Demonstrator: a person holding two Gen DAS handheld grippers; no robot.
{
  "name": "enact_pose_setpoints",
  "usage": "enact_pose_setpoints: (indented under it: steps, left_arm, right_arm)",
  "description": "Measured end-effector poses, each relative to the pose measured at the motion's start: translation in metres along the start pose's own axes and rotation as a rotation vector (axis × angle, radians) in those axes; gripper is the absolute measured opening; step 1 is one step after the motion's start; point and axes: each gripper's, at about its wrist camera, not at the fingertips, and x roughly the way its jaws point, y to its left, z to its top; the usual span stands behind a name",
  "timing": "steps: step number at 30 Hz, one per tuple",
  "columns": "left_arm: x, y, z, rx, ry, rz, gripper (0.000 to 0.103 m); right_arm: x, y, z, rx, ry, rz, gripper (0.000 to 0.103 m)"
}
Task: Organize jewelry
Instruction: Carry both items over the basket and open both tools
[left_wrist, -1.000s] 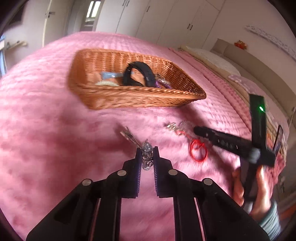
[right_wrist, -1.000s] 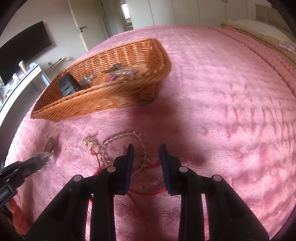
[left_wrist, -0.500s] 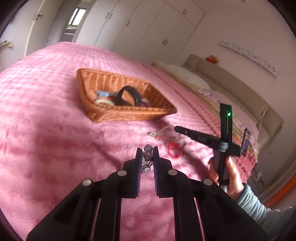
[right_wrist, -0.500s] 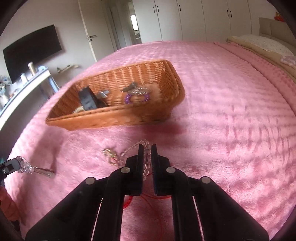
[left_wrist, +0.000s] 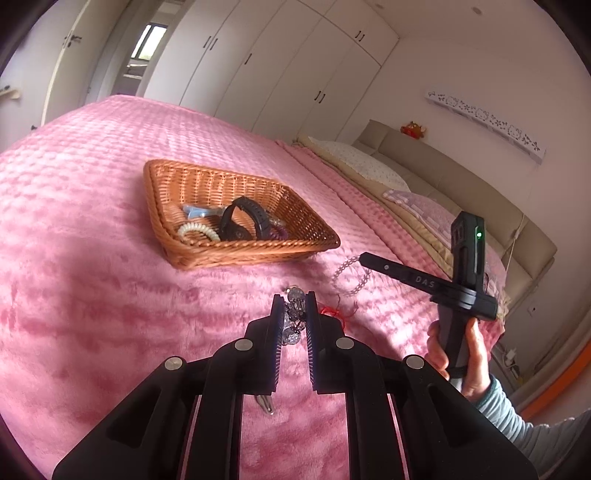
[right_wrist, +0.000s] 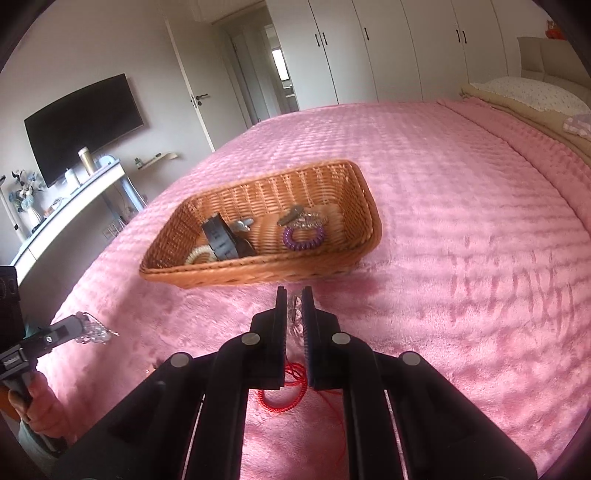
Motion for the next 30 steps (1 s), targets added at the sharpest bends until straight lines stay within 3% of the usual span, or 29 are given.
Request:
enact_pose_setpoints:
  steps: [8, 15, 21, 30]
  left_arm:
    - [0.0, -0.01, 0.037, 0.062, -0.049, 0.003, 0.01]
    - [0.018, -0.021, 0.088, 0.14, -0.115, 0.113, 0.01]
    - [0.058, -0.012, 0.116, 0.138, -0.109, 0.25, 0.01]
    - [0.112, 0.017, 0.128, 0.118, -0.068, 0.346, 0.01]
  right_arm:
    - [-0.019, 0.021, 0.037, -0.044, -0.063, 0.014, 0.006]
    - [-0.01, 0.03, 0.083, -0.056, -0.122, 0.004, 0.006]
    - [0.036, 0.023, 0.11, -0.022, -0.094, -0.012, 0.006]
    - [0.099, 0.015, 0.116, -0.004, -0.019, -0.026, 0.006]
